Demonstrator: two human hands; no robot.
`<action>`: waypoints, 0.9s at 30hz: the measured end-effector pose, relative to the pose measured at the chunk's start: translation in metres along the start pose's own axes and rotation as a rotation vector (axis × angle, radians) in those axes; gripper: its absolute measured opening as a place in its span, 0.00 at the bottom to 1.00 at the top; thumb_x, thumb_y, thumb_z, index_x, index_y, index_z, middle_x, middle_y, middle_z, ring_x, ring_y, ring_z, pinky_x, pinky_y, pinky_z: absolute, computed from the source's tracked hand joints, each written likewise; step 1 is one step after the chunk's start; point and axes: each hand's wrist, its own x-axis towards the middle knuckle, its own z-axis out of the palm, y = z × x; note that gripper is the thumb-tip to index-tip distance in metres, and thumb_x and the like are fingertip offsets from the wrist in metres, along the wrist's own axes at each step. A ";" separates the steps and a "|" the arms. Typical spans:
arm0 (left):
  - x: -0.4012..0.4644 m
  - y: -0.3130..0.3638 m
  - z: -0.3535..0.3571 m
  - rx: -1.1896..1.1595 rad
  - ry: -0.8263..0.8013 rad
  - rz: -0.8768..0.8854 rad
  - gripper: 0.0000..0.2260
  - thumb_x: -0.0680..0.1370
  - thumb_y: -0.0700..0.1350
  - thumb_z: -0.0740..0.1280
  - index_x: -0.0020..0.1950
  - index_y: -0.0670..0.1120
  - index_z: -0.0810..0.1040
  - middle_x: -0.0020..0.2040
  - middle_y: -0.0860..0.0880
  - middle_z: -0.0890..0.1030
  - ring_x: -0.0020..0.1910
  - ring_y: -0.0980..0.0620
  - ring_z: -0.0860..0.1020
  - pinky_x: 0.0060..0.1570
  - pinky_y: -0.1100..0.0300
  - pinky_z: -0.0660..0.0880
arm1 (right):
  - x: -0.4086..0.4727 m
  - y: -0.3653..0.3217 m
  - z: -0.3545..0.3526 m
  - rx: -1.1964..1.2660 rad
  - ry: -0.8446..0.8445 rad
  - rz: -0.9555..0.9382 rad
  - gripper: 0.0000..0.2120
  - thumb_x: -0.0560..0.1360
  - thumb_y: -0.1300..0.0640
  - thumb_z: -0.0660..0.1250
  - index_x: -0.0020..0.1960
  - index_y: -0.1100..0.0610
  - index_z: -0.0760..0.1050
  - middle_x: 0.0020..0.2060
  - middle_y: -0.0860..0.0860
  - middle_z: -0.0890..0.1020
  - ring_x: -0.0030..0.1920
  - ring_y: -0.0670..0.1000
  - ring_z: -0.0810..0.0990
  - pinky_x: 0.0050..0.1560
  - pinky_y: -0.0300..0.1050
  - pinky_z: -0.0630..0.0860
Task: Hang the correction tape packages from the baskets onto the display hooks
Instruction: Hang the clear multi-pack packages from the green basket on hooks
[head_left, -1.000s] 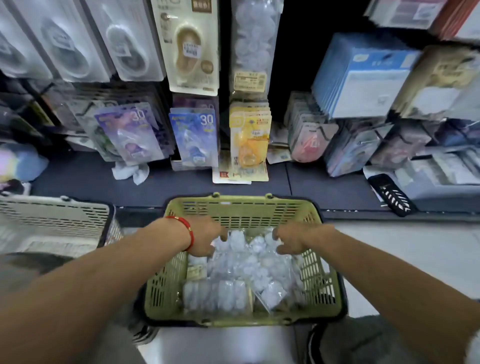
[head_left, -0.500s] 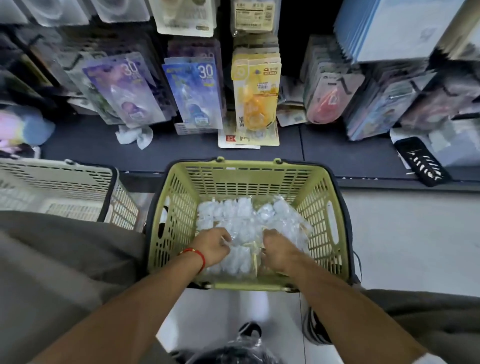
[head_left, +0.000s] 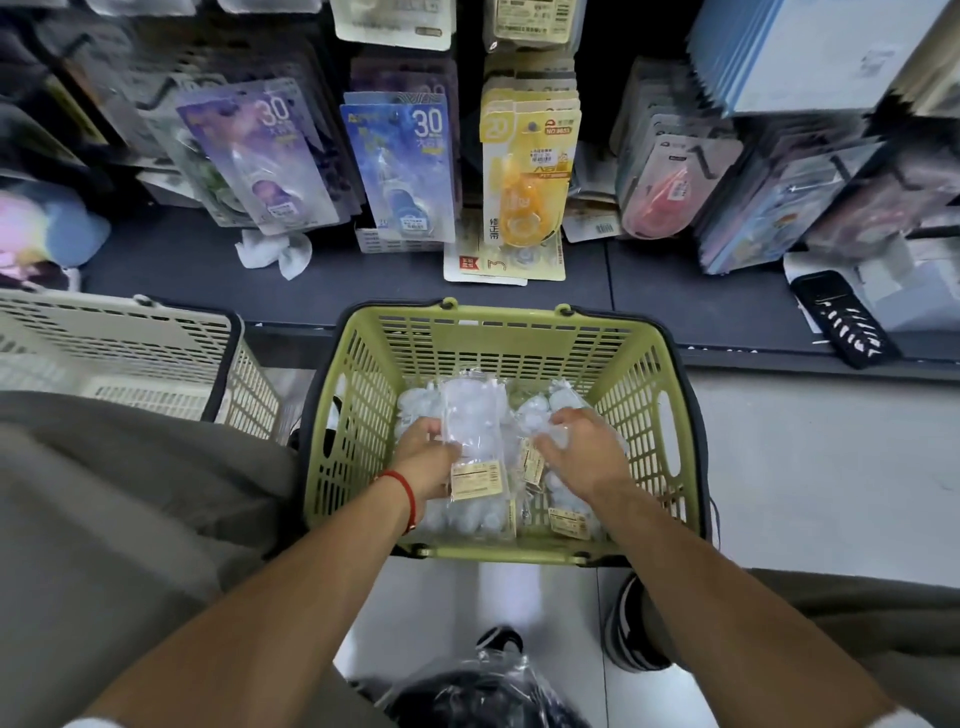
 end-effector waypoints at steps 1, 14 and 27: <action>0.001 -0.001 -0.004 0.009 0.031 -0.009 0.07 0.84 0.34 0.64 0.60 0.43 0.75 0.54 0.39 0.84 0.50 0.39 0.86 0.52 0.41 0.84 | 0.001 0.008 0.002 -0.126 0.050 -0.007 0.25 0.83 0.48 0.67 0.77 0.55 0.70 0.73 0.54 0.73 0.70 0.56 0.74 0.71 0.53 0.73; -0.003 -0.004 -0.005 -0.002 0.037 0.018 0.10 0.82 0.34 0.66 0.62 0.43 0.77 0.58 0.38 0.84 0.56 0.37 0.85 0.58 0.35 0.82 | 0.008 0.034 0.000 0.139 -0.145 0.112 0.36 0.74 0.63 0.77 0.77 0.50 0.68 0.67 0.58 0.75 0.64 0.58 0.76 0.64 0.49 0.77; -0.018 0.024 0.006 -0.249 -0.081 0.141 0.06 0.85 0.46 0.63 0.60 0.52 0.77 0.60 0.39 0.82 0.49 0.39 0.83 0.50 0.46 0.80 | -0.012 -0.008 -0.098 1.119 -0.238 -0.082 0.17 0.78 0.70 0.69 0.65 0.58 0.80 0.57 0.57 0.87 0.56 0.57 0.87 0.50 0.52 0.85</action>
